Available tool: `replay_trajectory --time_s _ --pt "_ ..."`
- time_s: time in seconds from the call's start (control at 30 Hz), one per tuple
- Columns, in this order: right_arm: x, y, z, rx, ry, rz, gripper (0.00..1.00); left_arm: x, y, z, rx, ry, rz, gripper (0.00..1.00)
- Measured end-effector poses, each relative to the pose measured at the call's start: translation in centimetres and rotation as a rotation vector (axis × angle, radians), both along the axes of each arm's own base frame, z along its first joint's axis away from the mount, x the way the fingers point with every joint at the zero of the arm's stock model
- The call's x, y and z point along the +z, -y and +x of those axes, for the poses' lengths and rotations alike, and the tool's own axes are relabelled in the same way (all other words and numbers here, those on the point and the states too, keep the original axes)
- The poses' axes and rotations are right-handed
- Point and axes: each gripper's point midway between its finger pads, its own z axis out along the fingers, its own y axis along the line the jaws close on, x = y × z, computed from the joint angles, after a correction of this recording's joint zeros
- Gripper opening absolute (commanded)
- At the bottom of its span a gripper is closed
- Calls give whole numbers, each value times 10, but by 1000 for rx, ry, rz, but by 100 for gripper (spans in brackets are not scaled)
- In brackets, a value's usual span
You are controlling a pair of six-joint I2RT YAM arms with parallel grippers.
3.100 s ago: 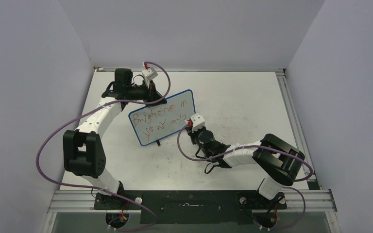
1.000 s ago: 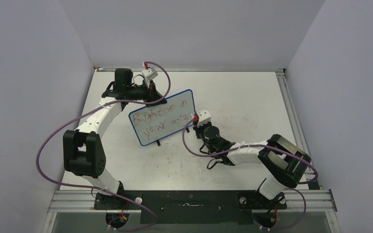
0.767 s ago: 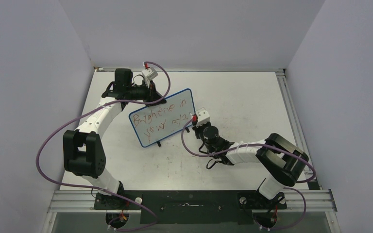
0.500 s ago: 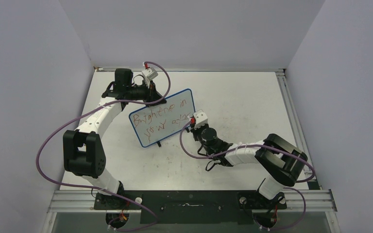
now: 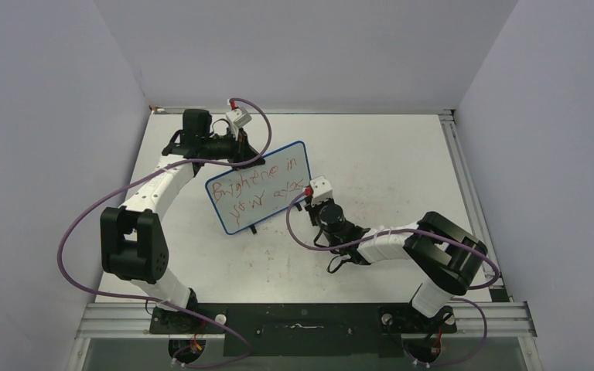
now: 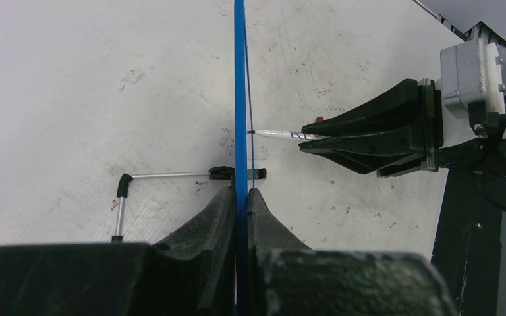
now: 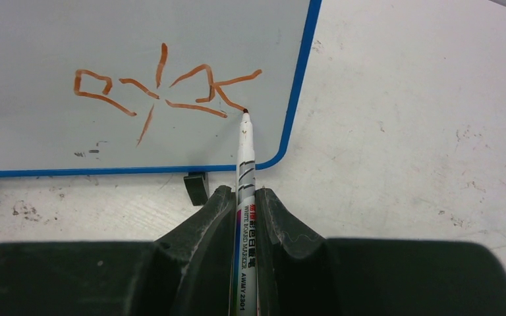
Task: Write a sentence on the whiteboard
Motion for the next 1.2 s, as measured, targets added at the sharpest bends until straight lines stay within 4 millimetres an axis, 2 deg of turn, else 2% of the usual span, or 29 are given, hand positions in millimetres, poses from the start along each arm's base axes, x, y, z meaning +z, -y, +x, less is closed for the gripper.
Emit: replay_trajectory --time_s 0.13,0.37,0.7,0.87,1.1,1.2 --pt "-4 6 2 -21 -13 -4 5 0 0 0 0 0 0 0" --pt "-5 5 0 -18 -19 -1 5 0 0 0 0 0 0 0" --pt "-27 -14 -22 51 -60 -51 5 0 0 0 -1 0 -1 0" --pt "-23 -10 -22 39 -51 -47 5 1 1 -1 -7 -2 -5 0" --pt "-2 10 -14 -21 -13 -8 5 1 2 -2 -13 -3 -10 0" --pt "0 15 -10 -41 -10 -7 5 1 2 -3 -14 -4 -10 0"
